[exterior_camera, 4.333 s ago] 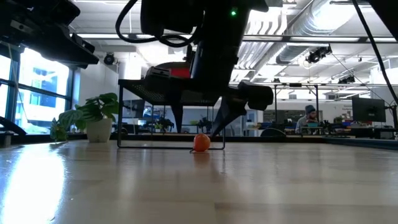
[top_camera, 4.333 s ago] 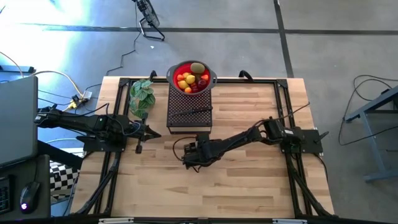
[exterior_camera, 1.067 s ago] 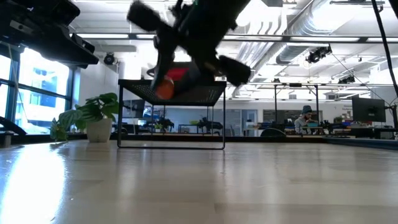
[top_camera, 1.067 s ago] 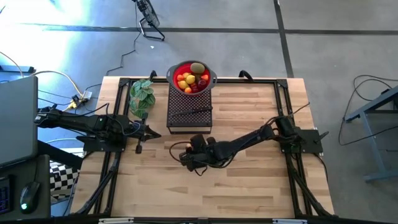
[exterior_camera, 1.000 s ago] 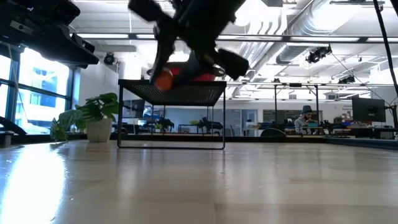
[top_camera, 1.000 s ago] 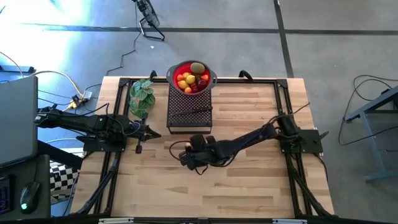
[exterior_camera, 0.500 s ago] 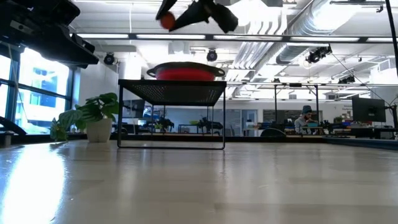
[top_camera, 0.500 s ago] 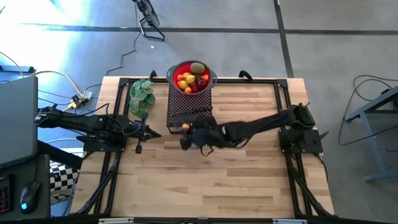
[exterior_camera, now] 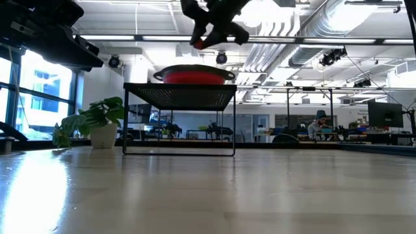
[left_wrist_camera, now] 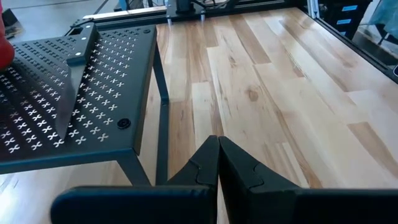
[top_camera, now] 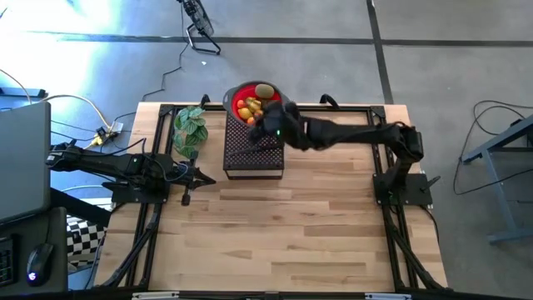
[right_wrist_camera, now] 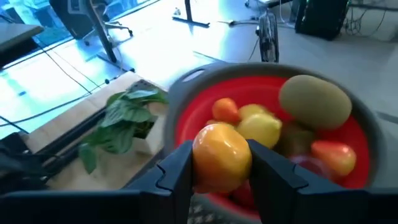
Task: Pick & Place Fruit
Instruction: Put the pear into the red strainer bowl, then return to home position
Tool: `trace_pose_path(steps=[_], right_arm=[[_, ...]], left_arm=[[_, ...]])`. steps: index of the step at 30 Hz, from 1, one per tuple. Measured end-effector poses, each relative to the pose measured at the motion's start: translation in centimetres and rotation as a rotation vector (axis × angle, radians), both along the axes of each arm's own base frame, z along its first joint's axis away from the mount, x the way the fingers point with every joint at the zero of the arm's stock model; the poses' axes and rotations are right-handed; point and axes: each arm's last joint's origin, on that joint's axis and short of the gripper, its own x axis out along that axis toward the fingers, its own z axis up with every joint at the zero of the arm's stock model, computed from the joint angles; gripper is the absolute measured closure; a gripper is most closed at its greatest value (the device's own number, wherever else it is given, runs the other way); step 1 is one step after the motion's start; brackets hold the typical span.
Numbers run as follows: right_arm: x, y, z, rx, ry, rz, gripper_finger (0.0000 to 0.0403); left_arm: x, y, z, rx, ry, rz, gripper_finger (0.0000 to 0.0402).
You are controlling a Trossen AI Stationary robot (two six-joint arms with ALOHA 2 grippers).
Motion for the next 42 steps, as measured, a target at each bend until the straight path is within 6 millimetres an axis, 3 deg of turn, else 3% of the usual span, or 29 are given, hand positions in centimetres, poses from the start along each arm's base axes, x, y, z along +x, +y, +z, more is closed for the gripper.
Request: trace_pose_path(steps=[8, 16, 27, 30, 35, 42], right_arm=[[-0.9, -4.8, -0.1, 0.015, 0.018, -0.035, 0.0276], [-1.4, -6.7, -0.1, 0.002, 0.07, 0.048, 0.027], [-1.6, -7.7, 0.1, -0.027, 0.062, 0.04, 0.0157], [-1.8, -7.2, 0.6, -0.04, 0.075, 0.09, 0.0145], [-3.1, -5.3, 1.9, -0.059, 0.164, 0.192, 0.0187], [-3.1, -2.2, 1.3, -0.088, 0.313, 0.315, 0.0322]], left_arm=[[0.0, 0.0, 0.0, 0.0, 0.0, 0.0, 0.0398], [0.0, 0.0, 0.0, 0.0, 0.0, 0.0, 0.0398], [0.0, 0.0, 0.0, 0.0, 0.0, 0.0, 0.0398], [0.0, 0.0, 0.0, 0.0, 0.0, 0.0, 0.0398], [0.0, 0.0, 0.0, 0.0, 0.001, 0.0, 0.0398], [0.0, 0.0, 0.0, 0.0, -0.001, 0.0, 0.0398]])
